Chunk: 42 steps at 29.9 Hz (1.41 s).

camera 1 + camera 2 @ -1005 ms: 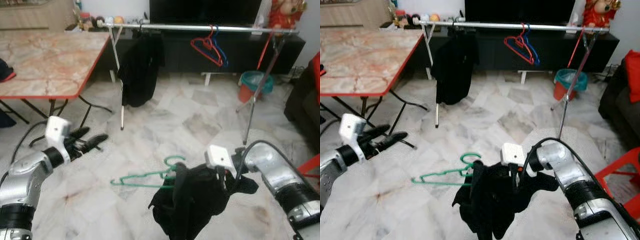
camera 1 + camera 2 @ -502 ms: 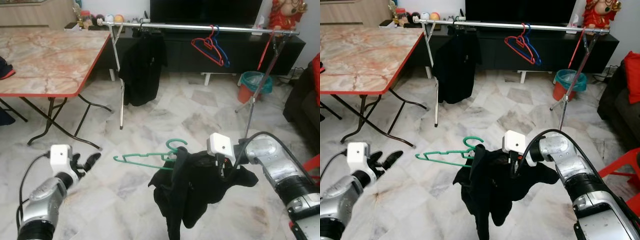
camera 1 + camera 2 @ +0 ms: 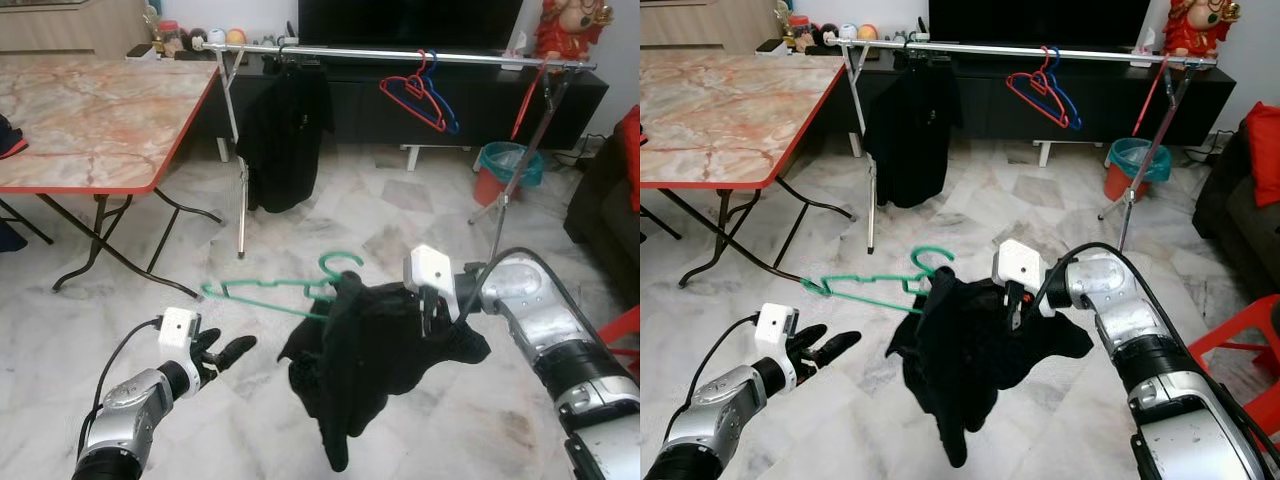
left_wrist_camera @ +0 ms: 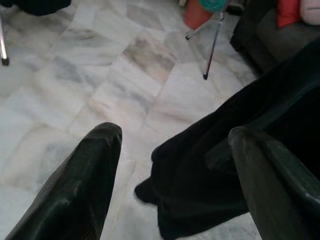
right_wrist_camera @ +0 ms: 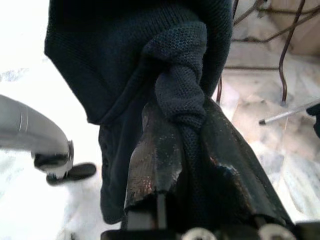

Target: Hang hanger

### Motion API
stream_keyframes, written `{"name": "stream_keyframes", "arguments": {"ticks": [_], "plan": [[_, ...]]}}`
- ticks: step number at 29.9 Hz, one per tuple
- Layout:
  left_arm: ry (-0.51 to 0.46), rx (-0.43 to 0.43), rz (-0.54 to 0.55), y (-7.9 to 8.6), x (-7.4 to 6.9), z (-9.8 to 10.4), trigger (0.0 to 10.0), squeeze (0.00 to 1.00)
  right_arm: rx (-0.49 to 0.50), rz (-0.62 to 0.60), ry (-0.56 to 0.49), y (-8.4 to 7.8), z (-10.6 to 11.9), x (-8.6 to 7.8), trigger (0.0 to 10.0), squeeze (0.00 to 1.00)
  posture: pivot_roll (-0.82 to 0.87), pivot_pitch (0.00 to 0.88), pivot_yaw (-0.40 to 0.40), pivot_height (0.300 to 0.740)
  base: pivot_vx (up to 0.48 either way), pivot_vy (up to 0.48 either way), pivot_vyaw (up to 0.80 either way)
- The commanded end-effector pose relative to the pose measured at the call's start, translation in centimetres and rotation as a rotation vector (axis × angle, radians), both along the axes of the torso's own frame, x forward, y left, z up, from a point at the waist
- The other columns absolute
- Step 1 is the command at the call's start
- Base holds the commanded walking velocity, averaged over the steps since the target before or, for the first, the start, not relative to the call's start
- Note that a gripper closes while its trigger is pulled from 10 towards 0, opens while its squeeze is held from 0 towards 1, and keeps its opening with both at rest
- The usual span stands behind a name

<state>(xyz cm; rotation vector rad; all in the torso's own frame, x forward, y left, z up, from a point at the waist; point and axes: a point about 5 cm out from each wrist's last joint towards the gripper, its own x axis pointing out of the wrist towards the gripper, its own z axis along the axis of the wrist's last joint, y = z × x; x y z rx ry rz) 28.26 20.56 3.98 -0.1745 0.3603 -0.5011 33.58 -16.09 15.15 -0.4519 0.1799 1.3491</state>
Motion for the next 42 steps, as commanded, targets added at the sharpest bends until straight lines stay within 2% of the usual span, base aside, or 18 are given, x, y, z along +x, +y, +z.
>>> {"name": "stream_keyframes", "arguments": {"ticks": [1,9,10,11,15,19,22,25,28,29,35,42], "plan": [[-0.029,0.006,-0.028,-0.4,0.3,0.5,10.0,0.0,0.047,0.023,-0.067,0.6,2.1,0.6,0.0,0.0,-0.05,0.0,-0.014,0.74,0.0,0.0,0.0],[-0.061,-0.016,-0.039,-1.1,0.4,0.7,10.0,0.0,0.071,0.053,-0.051,1.3,2.6,0.6,0.0,0.0,-0.05,0.0,-0.019,0.74,0.0,0.0,0.0],[-0.064,-0.03,-0.047,-1.2,0.4,0.7,10.0,0.29,0.073,0.059,-0.047,1.4,2.6,0.5,0.0,0.0,-0.05,0.0,-0.02,0.74,0.0,0.0,0.0],[-0.078,-0.044,-0.068,-1.5,0.3,0.9,10.0,1.0,0.072,0.067,-0.044,1.5,2.6,0.4,0.0,0.0,-0.05,0.0,-0.02,0.74,0.0,0.0,0.0],[-0.094,-0.024,-0.098,-1.9,0.2,0.9,10.0,1.0,0.068,0.075,-0.039,1.5,2.5,0.4,0.0,0.0,-0.05,0.0,-0.02,0.74,0.0,0.0,0.0],[-0.091,-0.062,-0.141,-2.2,0.0,1.0,10.0,1.0,0.061,0.082,-0.035,1.6,2.4,0.4,0.0,0.0,-0.05,0.0,-0.02,0.74,0.0,0.0,0.0],[-0.083,-0.024,-0.196,-2.4,-0.4,0.8,10.0,1.0,0.055,0.081,-0.034,1.5,2.4,0.4,0.0,0.0,-0.05,0.0,-0.019,0.74,0.0,0.0,0.0],[-0.08,0.06,-0.243,-2.4,-0.7,0.4,10.0,1.0,0.053,0.082,-0.032,1.5,2.4,0.4,0.0,0.0,-0.05,0.0,-0.019,0.74,0.0,0.0,0.0],[-0.078,0.185,-0.278,-2.2,-0.9,-0.3,10.0,1.0,0.044,0.096,-0.025,1.4,2.2,0.3,0.0,0.0,-0.05,0.0,-0.021,0.74,0.0,0.0,0.0],[-0.09,0.204,-0.272,-2.1,-0.8,-0.2,10.0,0.02,0.043,0.097,-0.024,1.4,2.2,0.3,0.0,0.0,-0.05,0.0,-0.021,0.74,0.0,0.0,0.0],[-0.127,0.222,-0.221,-2.1,-0.3,0.0,10.0,0.0,0.042,0.134,-0.009,1.6,2.1,-0.1,0.0,0.0,-0.05,0.0,-0.02,0.74,0.0,0.0,0.0],[-0.122,0.176,-0.263,-2.6,-0.6,-0.2,10.0,0.0,0.028,0.159,0.005,1.5,1.6,-0.5,0.0,0.0,-0.05,0.0,-0.021,0.74,0.0,0.0,0.0]]}}
